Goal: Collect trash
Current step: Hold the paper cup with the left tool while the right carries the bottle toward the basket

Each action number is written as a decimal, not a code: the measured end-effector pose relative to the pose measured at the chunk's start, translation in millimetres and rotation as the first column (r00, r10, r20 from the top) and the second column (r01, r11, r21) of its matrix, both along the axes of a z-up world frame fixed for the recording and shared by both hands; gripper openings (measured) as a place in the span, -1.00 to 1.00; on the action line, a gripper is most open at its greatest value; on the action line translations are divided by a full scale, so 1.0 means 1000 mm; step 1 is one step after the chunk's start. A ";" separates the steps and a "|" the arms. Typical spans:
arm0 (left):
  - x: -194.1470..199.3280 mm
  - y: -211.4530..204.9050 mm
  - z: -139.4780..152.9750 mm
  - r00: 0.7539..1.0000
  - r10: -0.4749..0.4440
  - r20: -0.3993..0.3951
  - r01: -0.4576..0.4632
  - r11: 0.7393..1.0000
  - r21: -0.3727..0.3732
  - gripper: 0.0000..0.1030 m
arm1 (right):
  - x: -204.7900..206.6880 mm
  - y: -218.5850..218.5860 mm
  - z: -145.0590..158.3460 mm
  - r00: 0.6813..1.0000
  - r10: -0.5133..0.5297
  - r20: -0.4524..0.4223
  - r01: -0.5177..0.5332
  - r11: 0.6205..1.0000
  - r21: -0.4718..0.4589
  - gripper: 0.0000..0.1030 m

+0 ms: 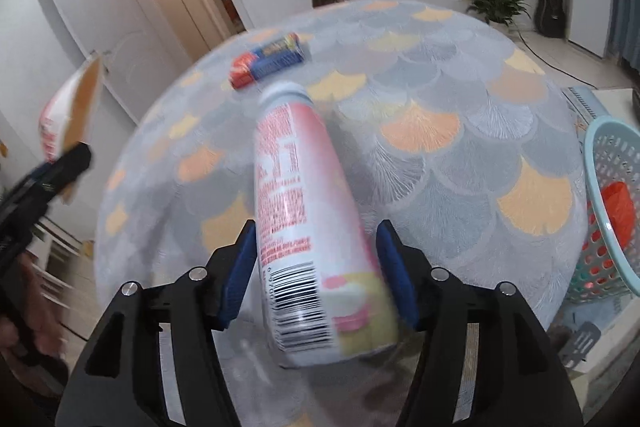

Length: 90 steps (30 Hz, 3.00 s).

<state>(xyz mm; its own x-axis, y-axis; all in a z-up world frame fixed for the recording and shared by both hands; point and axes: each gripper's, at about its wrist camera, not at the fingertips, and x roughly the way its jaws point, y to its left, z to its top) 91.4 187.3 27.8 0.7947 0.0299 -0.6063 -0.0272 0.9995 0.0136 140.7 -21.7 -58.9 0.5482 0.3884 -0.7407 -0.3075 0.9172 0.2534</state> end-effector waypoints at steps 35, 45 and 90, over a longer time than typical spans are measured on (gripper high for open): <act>-0.001 -0.029 0.003 0.999 -0.045 0.003 0.045 0.999 -0.002 0.43 | -0.040 -0.039 0.099 0.929 -0.058 0.366 0.007 0.990 0.139 -0.13; -0.010 -0.040 0.016 0.997 -0.068 0.042 0.068 0.998 0.002 0.43 | -0.048 -0.039 0.110 0.914 -0.066 0.401 0.009 0.990 0.144 -0.17; 0.009 -0.082 0.029 0.983 -0.171 0.061 0.171 0.985 0.005 0.43 | -0.038 -0.083 0.139 0.863 -0.162 0.478 0.100 0.983 0.153 -0.20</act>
